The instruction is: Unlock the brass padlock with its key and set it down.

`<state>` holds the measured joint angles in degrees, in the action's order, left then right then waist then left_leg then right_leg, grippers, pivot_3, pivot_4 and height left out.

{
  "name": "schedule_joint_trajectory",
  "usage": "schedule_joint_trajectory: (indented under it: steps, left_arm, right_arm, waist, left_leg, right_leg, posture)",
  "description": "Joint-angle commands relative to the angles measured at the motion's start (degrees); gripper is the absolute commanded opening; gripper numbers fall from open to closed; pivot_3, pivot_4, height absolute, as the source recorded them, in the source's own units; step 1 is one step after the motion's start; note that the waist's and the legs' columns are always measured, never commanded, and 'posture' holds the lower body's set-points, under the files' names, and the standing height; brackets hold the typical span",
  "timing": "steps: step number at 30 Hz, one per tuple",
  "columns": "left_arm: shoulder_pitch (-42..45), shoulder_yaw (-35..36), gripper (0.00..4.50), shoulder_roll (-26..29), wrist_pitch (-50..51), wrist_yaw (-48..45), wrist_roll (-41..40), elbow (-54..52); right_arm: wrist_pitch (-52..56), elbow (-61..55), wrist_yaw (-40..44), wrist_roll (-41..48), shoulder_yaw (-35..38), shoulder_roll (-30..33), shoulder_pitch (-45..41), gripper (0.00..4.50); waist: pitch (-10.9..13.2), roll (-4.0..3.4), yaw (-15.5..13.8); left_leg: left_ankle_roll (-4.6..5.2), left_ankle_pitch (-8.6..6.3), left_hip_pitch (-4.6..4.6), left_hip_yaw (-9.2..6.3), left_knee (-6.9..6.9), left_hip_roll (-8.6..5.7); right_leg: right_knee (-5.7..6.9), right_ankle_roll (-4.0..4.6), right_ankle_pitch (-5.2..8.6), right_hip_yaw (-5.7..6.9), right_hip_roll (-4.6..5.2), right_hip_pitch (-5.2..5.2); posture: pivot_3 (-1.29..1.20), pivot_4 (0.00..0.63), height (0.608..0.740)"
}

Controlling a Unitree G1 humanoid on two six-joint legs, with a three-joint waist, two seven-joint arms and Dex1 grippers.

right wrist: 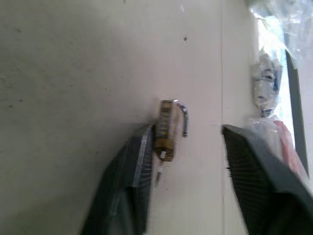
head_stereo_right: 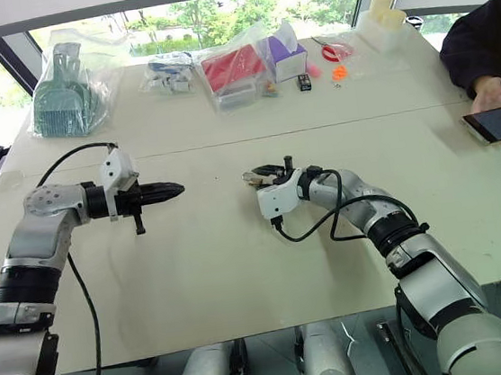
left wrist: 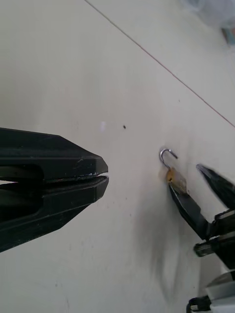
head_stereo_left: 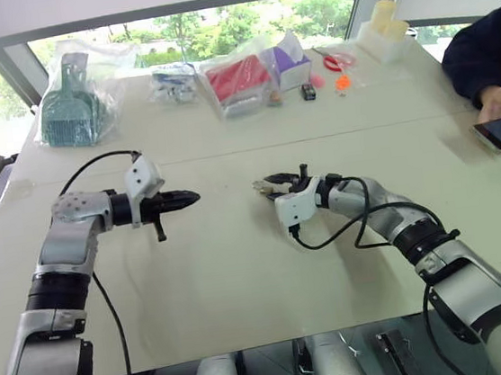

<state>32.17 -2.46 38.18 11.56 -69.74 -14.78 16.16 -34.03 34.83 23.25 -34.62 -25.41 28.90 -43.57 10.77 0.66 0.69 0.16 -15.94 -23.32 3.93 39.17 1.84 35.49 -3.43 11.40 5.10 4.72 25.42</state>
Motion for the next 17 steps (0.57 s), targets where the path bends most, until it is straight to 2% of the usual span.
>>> schedule_joint_trajectory:
  steps: [1, 2, 6, 11, 14, 17]
  left_arm:
    - [-1.96, 2.23, 0.00, 1.18, 1.69, 0.92, -1.96, -5.39]
    - [-2.50, 2.27, 0.00, 1.29, 2.07, 1.19, -2.10, -6.39]
    - [-3.69, 2.50, 0.00, 1.54, 3.59, 1.96, -2.71, -9.60]
    - [-4.60, 3.25, 0.00, 1.67, 5.79, 3.52, -3.54, -12.80]
    - [-5.58, 3.84, 0.00, 1.93, 6.94, 4.29, -4.14, -14.70]
    - [-6.86, 4.76, 0.00, 2.09, 8.48, 5.34, -5.23, -16.49]
  right_arm:
    - [-0.67, -4.20, 3.38, 2.57, 0.66, 1.40, 0.79, 3.89]
    - [-0.24, -5.80, 5.03, 3.53, 0.86, 2.10, 1.49, 4.38]
    - [5.23, -15.38, 13.50, 10.09, 3.22, 4.77, 5.13, 4.45]
    - [36.33, -34.97, 28.66, 31.24, 12.56, 6.73, 12.64, 4.45]
    - [54.04, -42.89, 31.68, 40.32, 17.01, 7.52, 15.32, 4.45]
    - [67.42, -48.29, 31.65, 46.77, 20.99, 8.20, 16.91, 4.45]
  waist:
    - [0.00, 0.00, 0.08]
    - [0.00, 0.00, 0.03]
    - [0.00, 0.00, -0.24]
    - [0.00, 0.00, -0.33]
    - [0.00, 0.00, -0.34]
    - [0.00, 0.00, -0.35]
  left_leg:
    - [0.00, 0.00, 0.01, 0.00, 0.00, 0.01]
    - [0.00, 0.00, 0.01, -0.01, 0.00, 0.01]
    - [0.00, 0.00, 0.00, -0.03, 0.00, 0.02]
    - [0.00, 0.00, 0.01, -0.04, 0.01, 0.03]
    - [0.01, -0.01, 0.03, -0.03, 0.02, 0.04]
    - [0.01, -0.01, 0.05, -0.04, 0.01, 0.05]
  right_leg:
    - [0.02, 0.00, 0.00, -0.01, 0.00, 0.00]
    - [0.02, 0.00, 0.00, -0.01, 0.00, 0.00]
    - [0.01, 0.00, 0.00, -0.01, 0.02, -0.02]
    - [0.04, 0.00, 0.00, -0.02, 0.04, -0.02]
    - [0.05, 0.00, -0.01, -0.01, 0.04, -0.03]
    - [0.07, 0.01, 0.00, -0.01, 0.03, -0.03]
  posture:
    - [0.00, 0.150, 0.740]
    - [0.00, 0.150, 0.740]
    - [0.00, 0.150, 0.740]
    - [0.00, 0.150, 0.740]
    - [0.00, 0.150, 0.740]
    - [0.00, 0.150, 0.740]
